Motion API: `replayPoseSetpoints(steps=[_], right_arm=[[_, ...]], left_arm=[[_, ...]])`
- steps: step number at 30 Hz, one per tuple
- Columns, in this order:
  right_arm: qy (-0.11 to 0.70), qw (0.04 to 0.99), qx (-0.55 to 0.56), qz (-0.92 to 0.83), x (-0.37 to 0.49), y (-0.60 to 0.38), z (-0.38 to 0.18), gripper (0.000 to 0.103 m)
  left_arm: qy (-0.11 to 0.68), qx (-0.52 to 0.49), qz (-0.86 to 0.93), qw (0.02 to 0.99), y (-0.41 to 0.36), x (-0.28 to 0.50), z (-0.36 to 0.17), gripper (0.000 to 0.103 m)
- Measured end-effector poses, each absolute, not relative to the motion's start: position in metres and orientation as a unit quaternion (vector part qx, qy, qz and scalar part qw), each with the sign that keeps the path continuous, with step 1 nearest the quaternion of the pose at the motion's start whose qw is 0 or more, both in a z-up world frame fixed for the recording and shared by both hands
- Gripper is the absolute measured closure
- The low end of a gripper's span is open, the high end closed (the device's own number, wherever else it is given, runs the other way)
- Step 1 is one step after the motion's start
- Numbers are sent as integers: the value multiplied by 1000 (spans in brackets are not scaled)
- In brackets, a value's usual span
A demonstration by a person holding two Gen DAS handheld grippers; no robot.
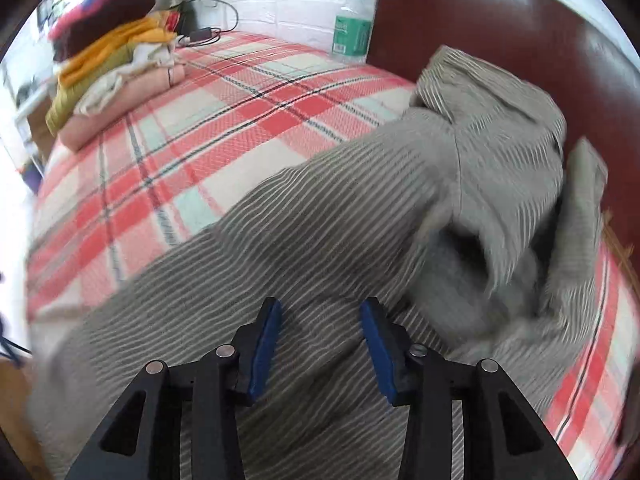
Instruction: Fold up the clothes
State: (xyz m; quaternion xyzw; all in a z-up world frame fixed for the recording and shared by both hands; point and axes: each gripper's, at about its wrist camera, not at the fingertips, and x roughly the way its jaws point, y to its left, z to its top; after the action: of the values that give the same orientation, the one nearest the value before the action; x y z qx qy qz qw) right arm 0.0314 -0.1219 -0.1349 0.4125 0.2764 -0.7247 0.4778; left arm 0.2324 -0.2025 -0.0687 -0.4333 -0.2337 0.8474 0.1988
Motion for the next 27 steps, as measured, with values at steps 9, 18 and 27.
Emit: replayPoseSetpoints(steps=[9,18,27], right_arm=[[286,572,407,-653,145,-70,-127,56],[95,547,420,-718,147,30,-100,52],[-27,451,510,-732,141,139,-125,26]], left_arm=[[-248,-466,835,156,-219,253,-122,47],[-258,-493,809,190,-203,260,-151,37],[-282,-510,781,225,-196,266,-153,29]])
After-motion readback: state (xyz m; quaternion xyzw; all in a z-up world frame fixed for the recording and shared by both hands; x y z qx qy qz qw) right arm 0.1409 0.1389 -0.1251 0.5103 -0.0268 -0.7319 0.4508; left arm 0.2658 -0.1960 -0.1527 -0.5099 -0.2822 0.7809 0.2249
